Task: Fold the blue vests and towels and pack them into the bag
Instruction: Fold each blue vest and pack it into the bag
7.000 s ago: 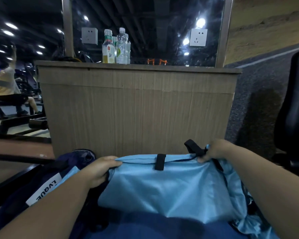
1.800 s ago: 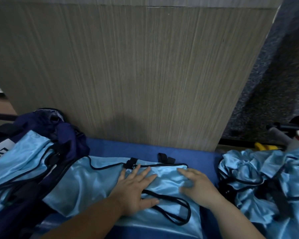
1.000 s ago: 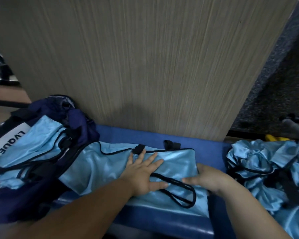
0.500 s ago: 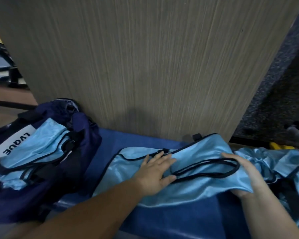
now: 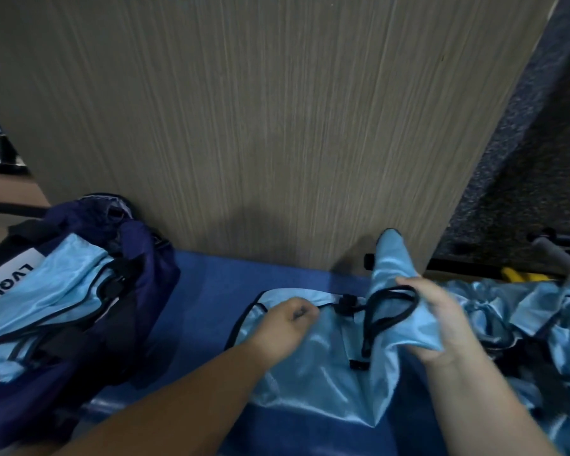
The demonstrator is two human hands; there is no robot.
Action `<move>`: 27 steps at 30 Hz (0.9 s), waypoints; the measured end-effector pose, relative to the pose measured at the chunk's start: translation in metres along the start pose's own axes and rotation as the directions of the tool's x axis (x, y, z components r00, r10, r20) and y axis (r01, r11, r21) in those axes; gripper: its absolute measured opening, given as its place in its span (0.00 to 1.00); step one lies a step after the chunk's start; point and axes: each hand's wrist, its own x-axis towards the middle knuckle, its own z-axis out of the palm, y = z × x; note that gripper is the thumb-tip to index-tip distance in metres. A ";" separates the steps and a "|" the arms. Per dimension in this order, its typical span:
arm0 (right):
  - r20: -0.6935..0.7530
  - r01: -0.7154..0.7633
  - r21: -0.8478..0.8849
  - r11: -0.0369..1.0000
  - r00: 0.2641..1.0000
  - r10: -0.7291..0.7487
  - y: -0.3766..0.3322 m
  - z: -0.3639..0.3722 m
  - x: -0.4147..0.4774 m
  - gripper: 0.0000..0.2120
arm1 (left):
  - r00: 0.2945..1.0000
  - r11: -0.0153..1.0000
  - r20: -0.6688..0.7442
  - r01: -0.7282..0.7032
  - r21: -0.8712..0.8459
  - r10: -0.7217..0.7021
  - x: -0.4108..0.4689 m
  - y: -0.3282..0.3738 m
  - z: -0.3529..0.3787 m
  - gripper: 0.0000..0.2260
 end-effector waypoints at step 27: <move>0.151 0.173 -0.936 -0.307 0.984 0.094 0.101 -0.002 0.036 0.33 | 0.971 0.826 -0.207 0.016 0.563 0.122 -0.005 -0.043 -0.074 0.33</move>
